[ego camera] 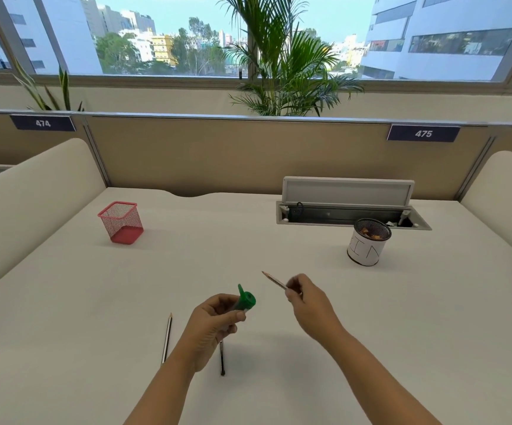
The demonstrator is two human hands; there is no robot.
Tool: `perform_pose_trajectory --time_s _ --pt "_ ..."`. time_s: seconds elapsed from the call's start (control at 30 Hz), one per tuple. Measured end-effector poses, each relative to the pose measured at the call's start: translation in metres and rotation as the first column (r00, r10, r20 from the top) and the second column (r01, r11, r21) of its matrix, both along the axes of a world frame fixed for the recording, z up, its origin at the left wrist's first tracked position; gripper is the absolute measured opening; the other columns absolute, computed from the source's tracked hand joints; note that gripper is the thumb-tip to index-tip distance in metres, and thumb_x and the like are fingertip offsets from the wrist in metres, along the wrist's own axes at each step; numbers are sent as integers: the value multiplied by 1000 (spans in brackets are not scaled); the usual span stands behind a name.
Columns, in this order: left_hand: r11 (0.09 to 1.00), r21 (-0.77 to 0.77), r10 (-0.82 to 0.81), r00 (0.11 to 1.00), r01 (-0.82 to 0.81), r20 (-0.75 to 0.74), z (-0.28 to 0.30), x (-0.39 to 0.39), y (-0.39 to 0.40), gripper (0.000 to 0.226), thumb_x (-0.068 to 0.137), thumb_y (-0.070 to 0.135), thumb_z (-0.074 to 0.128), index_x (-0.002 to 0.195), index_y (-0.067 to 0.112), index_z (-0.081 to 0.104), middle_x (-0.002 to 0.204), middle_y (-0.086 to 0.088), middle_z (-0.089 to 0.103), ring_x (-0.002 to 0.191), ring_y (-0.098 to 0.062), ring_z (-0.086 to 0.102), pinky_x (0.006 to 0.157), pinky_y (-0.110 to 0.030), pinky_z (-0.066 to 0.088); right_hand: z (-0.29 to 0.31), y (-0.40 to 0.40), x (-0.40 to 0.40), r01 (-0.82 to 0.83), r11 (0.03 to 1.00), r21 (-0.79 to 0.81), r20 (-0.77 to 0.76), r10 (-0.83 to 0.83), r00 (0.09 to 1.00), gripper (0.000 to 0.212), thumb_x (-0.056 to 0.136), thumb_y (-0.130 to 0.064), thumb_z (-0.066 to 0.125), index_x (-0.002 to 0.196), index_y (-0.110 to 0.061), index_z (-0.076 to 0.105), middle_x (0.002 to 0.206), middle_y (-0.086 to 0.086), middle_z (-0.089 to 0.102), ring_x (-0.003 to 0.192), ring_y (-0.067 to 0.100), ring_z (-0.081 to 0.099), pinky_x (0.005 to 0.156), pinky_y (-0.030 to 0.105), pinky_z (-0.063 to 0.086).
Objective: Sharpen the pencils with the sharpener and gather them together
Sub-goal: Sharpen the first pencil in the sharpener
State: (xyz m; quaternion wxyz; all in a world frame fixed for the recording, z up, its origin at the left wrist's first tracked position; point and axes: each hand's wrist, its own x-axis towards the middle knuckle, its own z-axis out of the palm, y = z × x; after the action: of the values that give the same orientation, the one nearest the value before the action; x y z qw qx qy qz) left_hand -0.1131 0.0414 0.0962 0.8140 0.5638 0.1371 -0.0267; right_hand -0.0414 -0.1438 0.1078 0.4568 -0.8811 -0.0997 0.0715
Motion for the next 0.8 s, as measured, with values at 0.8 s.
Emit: perform_pose_trajectory --time_s 0.8 --pt "997 79 -4 1000 6 -26 7 8 -9 18 74 -8 66 86 4 68 73 -7 70 67 -18 60 60 -25 44 21 -25 1 -61 937 -343 499 237 834 10 88 -28 59 95 -24 64 92 -11 67 91 12 55 78 28 36"
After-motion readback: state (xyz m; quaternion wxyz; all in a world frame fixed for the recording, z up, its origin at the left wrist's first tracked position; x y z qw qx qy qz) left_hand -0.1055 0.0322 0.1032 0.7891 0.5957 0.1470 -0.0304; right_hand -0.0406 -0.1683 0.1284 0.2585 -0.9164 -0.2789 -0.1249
